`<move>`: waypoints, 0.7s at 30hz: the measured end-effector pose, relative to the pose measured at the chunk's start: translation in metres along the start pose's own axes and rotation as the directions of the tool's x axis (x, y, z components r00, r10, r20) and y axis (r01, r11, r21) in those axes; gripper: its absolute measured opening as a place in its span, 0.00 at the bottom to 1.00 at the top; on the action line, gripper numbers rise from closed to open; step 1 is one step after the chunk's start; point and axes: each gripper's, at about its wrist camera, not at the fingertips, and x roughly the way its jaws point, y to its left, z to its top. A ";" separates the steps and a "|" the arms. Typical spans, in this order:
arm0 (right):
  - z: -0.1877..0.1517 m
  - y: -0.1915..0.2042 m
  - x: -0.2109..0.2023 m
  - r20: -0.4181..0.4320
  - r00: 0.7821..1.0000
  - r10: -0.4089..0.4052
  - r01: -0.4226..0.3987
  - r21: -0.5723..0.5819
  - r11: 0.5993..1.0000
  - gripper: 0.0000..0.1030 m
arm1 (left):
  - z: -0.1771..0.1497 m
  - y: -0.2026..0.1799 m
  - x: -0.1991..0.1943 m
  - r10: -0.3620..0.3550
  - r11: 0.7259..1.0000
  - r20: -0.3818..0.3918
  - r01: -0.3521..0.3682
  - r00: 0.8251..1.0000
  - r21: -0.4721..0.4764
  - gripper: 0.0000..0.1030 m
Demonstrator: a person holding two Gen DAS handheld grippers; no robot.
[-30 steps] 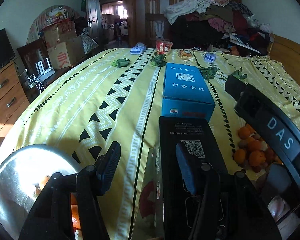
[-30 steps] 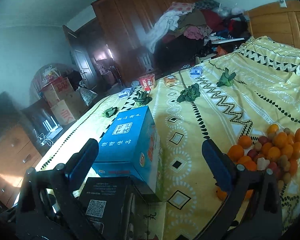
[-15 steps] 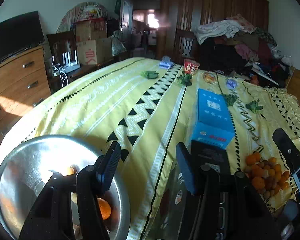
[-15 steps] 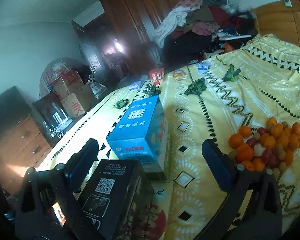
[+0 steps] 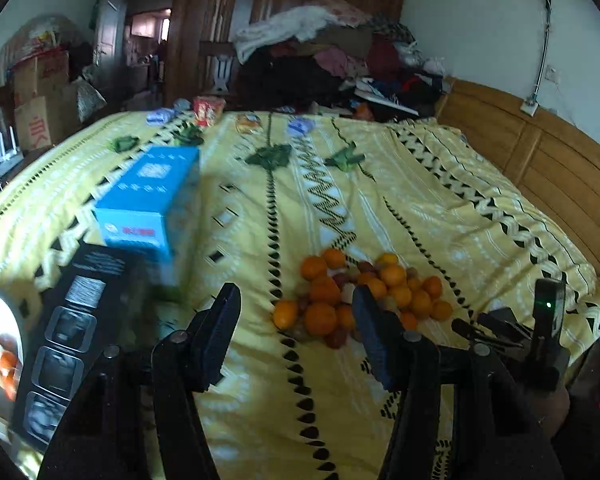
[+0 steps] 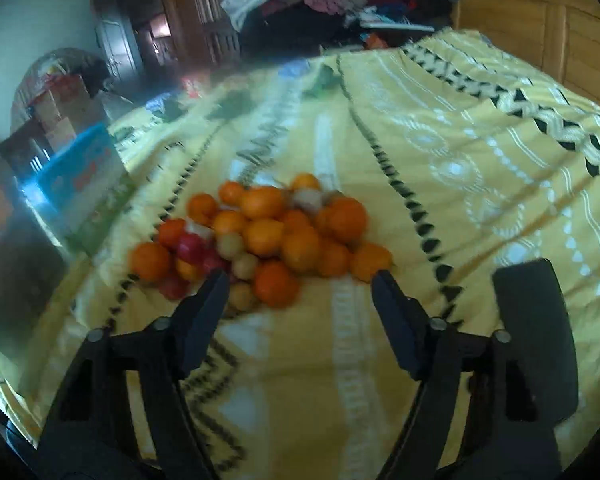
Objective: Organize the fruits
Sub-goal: 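Grasp a large orange with the left tool while the right tool grasps another orange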
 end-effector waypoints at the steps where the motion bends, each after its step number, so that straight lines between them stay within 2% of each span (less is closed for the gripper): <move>1: 0.001 -0.010 0.011 -0.043 0.999 -0.010 0.010 -0.013 1.000 0.67 | -0.006 -0.003 0.014 -0.012 1.000 -0.031 0.012 0.999 -0.011 0.58; 4: 0.004 -0.030 0.036 -0.102 0.995 -0.004 0.000 -0.036 0.999 0.67 | -0.024 -0.006 0.053 -0.019 0.999 -0.115 0.013 0.993 -0.051 0.58; 6: 0.008 -0.031 0.045 -0.104 0.994 0.017 -0.022 -0.050 0.998 0.67 | -0.034 -0.005 0.072 -0.008 0.998 -0.144 -0.002 0.990 -0.069 0.58; 10: 0.011 -0.020 0.062 -0.115 0.993 0.010 -0.024 -0.129 0.991 0.67 | -0.043 -0.004 0.102 0.011 0.997 -0.172 -0.023 0.985 -0.069 0.56; 14: 0.009 -0.022 0.074 -0.134 0.991 0.018 -0.036 -0.132 0.991 0.66 | -0.043 -0.010 0.124 0.004 0.999 -0.174 -0.013 0.985 -0.048 0.54; 16: 0.008 -0.024 0.074 -0.136 0.990 0.026 -0.044 -0.128 0.991 0.60 | -0.043 -0.011 0.134 0.009 0.999 -0.174 -0.017 0.985 -0.048 0.54; 18: 0.007 -0.027 0.074 -0.136 0.990 0.038 -0.054 -0.116 0.992 0.43 | -0.043 -0.014 0.143 0.015 0.999 -0.166 -0.022 0.986 -0.041 0.54; 21: 0.008 -0.027 0.074 -0.133 0.990 0.047 -0.061 -0.109 0.992 0.39 | -0.047 -0.017 0.155 0.026 0.999 -0.168 -0.031 0.985 -0.024 0.54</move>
